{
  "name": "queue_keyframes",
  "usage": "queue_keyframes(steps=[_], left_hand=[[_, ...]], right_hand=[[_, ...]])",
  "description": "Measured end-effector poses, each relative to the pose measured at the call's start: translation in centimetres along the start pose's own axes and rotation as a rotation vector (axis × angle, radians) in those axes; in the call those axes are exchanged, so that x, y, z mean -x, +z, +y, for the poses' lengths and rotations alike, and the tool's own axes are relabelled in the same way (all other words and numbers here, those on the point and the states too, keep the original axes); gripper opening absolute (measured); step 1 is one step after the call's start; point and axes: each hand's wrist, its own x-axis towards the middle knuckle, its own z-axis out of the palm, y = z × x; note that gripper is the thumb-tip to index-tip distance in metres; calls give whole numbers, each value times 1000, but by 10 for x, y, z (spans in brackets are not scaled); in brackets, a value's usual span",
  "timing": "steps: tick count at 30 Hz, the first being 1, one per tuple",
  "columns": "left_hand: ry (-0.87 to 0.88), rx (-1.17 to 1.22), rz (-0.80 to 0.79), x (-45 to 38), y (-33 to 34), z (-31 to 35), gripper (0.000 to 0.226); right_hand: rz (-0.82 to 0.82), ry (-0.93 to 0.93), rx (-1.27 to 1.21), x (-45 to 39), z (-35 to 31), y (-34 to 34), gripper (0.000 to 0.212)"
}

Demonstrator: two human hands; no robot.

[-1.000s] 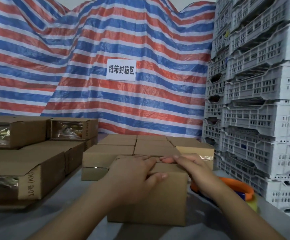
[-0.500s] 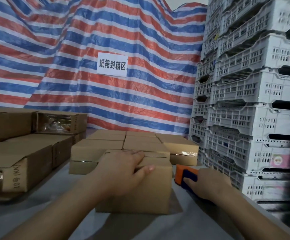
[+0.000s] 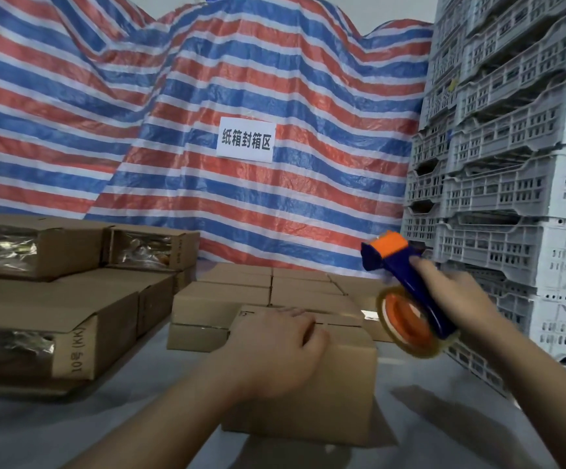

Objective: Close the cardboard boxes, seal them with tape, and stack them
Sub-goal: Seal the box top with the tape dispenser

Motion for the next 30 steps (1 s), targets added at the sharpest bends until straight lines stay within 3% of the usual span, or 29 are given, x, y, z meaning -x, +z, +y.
queue_keyframes(steps=[2,5,10,12,14,17,19,25,30], left_hand=[[-36,121,-33,-1,-3,-1,49],[-119,303,-82,-3,-13,-3,38],[-262,648,-152,-3,-35,-9,36],[-330,811,-128,-6,-41,-9,30],[-425,1060,-61,-10,-46,-6,41],[-543,1227,-2,-15,-51,-7,64],[-556,1300,-15,-17,-55,-9,68],[-549,1449,-103,-18,-71,-10,64],[-600,1578,-3,-22,-74,-4,43]], right_hand=[[-172,11,-193,-6,-27,5,68],[-454,36,-354,-12,-58,14,54],[-628,63,-412,-25,-83,27,53],[-668,89,-392,-27,-84,31,49],[-710,115,-366,-27,-81,37,43],[-688,99,-332,-27,-76,42,63],[-671,99,-303,-27,-76,41,67],[-635,122,-290,-25,-79,41,56],[-652,122,-331,-21,-84,42,48]])
